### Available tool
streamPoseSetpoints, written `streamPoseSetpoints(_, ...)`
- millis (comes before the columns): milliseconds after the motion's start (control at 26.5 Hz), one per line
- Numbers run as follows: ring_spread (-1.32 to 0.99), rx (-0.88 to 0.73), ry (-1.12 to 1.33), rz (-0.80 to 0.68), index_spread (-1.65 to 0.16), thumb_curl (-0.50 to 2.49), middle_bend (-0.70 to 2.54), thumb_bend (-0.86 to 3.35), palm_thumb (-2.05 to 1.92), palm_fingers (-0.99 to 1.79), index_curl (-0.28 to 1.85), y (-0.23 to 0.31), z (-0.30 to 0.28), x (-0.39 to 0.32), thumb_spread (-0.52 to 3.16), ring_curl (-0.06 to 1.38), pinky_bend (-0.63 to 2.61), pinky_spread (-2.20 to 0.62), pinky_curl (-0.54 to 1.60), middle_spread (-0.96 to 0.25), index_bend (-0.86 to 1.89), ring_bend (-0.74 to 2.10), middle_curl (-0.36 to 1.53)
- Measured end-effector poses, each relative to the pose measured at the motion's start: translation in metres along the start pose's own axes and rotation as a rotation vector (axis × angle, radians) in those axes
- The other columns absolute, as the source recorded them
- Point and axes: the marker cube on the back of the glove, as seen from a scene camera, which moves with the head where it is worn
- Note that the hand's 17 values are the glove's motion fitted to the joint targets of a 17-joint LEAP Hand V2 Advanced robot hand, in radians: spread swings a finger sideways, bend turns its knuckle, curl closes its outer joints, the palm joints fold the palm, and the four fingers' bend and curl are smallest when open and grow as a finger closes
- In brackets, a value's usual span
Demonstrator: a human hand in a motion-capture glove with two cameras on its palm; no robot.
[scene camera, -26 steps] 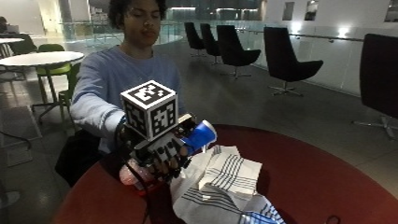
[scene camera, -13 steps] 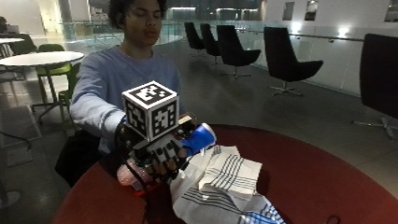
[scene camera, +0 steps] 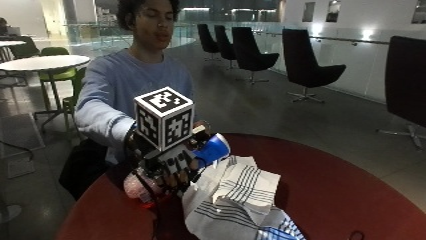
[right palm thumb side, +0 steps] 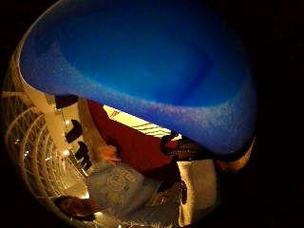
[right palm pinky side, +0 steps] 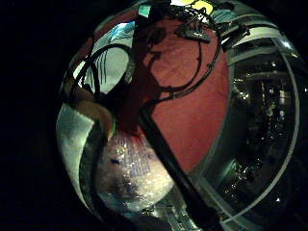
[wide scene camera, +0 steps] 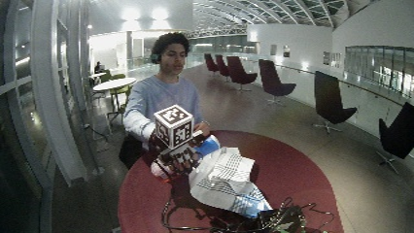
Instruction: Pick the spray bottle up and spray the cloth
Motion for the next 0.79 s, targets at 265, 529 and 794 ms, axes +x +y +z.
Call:
streamPoseSetpoints(265,-0.10,0.014,-0.001,0.000,-0.23,0.57,0.35,-0.03,0.87,1.19,0.25,-0.0008,0.0010,-0.0013,0.82,0.41,0.52,-0.19,0.43,-0.08,0.10,0.64,0.45)
streamPoseSetpoints(529,-0.10,0.014,0.007,-0.004,-0.23,0.57,0.35,-0.03,0.87,1.19,0.25,0.0003,0.0018,-0.0022,0.82,0.41,0.52,-0.18,0.43,-0.08,0.10,0.64,0.45)
streamPoseSetpoints(794,-0.10,0.013,0.017,-0.008,-0.23,0.57,0.35,-0.03,0.87,1.19,0.25,0.0011,0.0024,-0.0049,0.82,0.41,0.52,-0.18,0.43,-0.08,0.10,0.64,0.46)
